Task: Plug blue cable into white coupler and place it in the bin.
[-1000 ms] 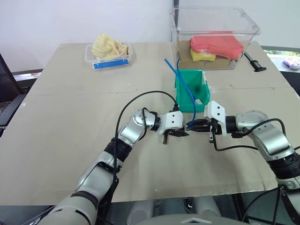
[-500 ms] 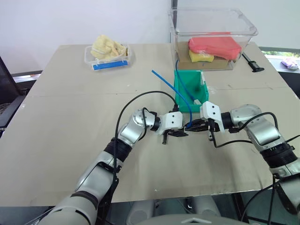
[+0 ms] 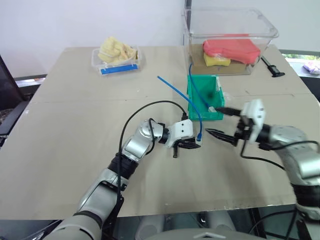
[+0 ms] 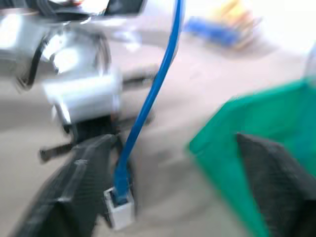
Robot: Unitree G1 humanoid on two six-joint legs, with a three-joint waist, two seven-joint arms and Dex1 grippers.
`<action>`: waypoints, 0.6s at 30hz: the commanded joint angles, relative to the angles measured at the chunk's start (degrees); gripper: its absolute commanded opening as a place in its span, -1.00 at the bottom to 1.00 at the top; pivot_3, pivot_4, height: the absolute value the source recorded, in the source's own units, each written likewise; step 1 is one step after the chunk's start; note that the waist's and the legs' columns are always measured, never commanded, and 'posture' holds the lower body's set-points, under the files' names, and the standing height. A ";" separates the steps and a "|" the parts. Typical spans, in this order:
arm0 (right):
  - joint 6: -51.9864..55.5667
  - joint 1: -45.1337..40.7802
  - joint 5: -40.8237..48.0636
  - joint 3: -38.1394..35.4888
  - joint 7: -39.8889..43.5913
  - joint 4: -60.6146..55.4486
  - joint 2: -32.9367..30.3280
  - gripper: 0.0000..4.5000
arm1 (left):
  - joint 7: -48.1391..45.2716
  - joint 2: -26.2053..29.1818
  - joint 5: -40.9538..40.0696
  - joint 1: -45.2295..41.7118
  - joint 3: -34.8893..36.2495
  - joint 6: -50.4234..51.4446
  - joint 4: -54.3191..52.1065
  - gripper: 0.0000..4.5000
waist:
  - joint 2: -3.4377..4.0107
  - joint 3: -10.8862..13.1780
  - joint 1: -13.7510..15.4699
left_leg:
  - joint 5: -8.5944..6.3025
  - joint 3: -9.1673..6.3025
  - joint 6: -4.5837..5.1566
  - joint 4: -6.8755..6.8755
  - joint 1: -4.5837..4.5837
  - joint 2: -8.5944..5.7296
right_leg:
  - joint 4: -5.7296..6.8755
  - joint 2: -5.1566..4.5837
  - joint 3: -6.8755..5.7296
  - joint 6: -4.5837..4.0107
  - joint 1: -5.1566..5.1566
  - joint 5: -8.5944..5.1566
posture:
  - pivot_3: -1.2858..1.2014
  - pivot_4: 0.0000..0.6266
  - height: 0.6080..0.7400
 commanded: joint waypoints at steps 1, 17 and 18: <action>4.03 11.13 2.57 -4.99 -5.81 -13.06 -0.03 0.87 | 1.58 -0.23 -5.02 0.47 4.02 8.74 -6.92 -0.84 | 0.00 0.01 0.13 | -0.01 -0.01 0.01 -0.03 0.00 0.00 | -0.02 0.01 0.00 0.00 0.00 0.00 | 0.03 -0.52 1.00; -2.07 36.11 -10.34 -6.47 -27.04 -26.11 12.54 0.87 | 33.66 -17.41 -19.35 -30.23 28.15 47.05 13.76 -0.84 | 0.02 0.06 -0.31 | 0.00 -0.10 0.01 0.07 0.30 -0.12 | -0.06 0.02 -0.09 0.39 0.43 -0.26 | 0.03 -0.52 1.00; -2.48 36.19 -10.47 -6.50 -27.31 -25.89 12.78 0.87 | 34.72 -17.64 -18.60 -32.39 28.09 45.74 18.17 -0.84 | 0.00 0.07 -0.38 | 0.00 -0.09 0.01 0.06 0.29 -0.13 | -0.06 0.02 -0.09 0.39 0.41 -0.26 | 0.03 -0.52 1.00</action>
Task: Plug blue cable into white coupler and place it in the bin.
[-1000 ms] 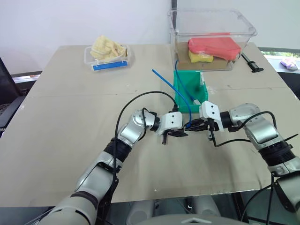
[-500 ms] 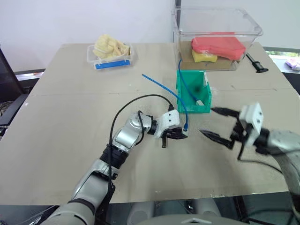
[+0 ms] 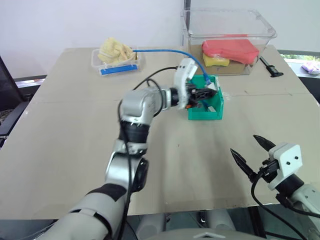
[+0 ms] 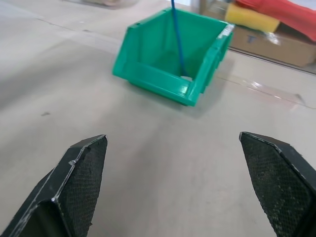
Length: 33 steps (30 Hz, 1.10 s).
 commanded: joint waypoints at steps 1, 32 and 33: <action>-2.55 0.34 -0.63 -0.74 -1.11 -0.93 0.61 0.90 | 4.15 -0.72 1.37 -6.91 1.80 -3.47 12.21 -0.40 | -0.03 0.02 -0.17 | -0.01 0.02 0.01 -0.01 0.00 -0.01 | -0.03 0.01 -0.02 0.01 0.00 0.00 | 0.03 -0.52 1.00; -5.07 -3.23 9.74 -12.58 19.93 16.96 -16.19 0.90 | -18.25 34.62 -10.02 63.45 10.38 -26.49 -49.23 0.96 | 0.16 0.14 1.15 | -0.11 0.36 0.14 -0.06 0.05 0.31 | -0.08 -0.05 0.27 -0.42 -0.06 -0.04 | 0.03 -0.52 1.00; -5.46 -3.02 9.74 -12.85 20.67 17.80 -16.57 0.90 | -18.29 34.73 -10.31 64.93 10.83 -27.23 -49.41 0.96 | 0.15 0.14 1.18 | -0.12 0.39 0.17 -0.08 0.06 0.32 | -0.08 -0.06 0.31 -0.42 -0.06 -0.05 | 0.03 -0.52 1.00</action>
